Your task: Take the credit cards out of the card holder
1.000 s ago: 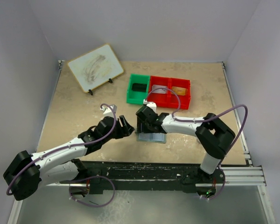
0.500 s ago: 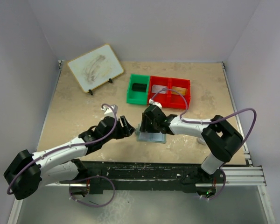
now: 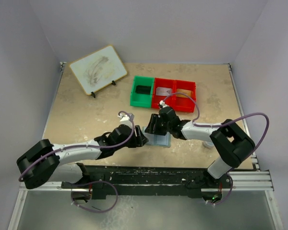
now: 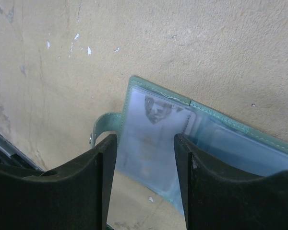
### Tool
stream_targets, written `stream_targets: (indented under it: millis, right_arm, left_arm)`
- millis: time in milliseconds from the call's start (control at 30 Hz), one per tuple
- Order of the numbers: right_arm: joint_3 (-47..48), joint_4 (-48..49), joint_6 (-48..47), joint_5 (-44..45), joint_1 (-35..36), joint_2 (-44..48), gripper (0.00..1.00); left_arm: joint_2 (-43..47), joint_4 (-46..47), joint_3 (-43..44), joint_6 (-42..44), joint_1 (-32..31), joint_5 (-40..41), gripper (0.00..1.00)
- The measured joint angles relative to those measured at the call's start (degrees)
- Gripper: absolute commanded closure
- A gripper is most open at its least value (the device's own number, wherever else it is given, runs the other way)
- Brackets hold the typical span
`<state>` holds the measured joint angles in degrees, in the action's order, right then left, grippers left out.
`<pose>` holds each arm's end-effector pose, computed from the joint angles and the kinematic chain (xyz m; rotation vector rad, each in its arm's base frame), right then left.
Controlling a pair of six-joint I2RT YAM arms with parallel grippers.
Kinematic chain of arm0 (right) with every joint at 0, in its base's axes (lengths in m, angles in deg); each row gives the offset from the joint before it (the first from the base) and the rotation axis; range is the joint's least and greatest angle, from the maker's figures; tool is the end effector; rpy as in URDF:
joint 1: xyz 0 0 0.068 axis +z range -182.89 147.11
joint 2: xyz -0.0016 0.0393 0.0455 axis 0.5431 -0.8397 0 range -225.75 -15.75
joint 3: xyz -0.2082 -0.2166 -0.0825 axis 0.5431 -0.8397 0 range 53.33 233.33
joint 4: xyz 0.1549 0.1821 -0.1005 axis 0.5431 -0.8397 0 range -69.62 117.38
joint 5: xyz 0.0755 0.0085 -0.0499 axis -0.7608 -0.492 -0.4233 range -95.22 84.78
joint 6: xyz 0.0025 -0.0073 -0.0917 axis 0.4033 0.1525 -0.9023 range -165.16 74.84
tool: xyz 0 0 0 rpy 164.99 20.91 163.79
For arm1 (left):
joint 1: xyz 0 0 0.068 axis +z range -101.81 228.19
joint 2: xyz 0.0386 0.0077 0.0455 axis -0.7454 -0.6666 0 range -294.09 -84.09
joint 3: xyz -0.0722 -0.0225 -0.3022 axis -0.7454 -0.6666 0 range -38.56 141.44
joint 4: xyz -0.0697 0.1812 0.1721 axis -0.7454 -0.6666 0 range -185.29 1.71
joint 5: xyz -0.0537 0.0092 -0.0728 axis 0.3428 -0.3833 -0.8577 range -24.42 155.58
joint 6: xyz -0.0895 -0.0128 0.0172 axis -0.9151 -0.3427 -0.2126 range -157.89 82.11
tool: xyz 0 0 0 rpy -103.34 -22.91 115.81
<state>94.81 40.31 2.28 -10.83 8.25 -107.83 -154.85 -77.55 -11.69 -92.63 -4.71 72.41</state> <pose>0.2621 0.2397 0.1722 0.0740 2.3976 0.9068 0.1690 -0.2072 0.1899 -0.1113 2.3026 -0.9257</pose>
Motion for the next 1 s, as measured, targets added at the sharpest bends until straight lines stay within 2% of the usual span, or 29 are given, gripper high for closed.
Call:
stream_targets:
  millis: [233, 600, 800, 1000]
  right_arm:
    - [1.4, -1.7, -0.9, 1.9, 0.2, -0.1, 0.32]
    - [13.2, -17.0, -1.8, 16.3, 7.3, -5.9, 0.29]
    - [16.5, -21.5, -0.6, 22.2, 9.5, -8.1, 0.37]
    - [16.3, -21.9, 0.5, 23.1, 9.6, -8.0, 0.45]
  left_arm:
    - [-3.0, 1.4, 0.0, -0.6, -2.1, 4.6, 0.48]
    - [7.4, -4.9, 0.0, -1.8, -2.4, 15.1, 0.48]
    - [8.2, -7.7, 0.0, -1.9, -2.4, 16.3, 0.48]
    - [8.1, -8.2, 0.0, -1.7, -2.4, 16.0, 0.48]
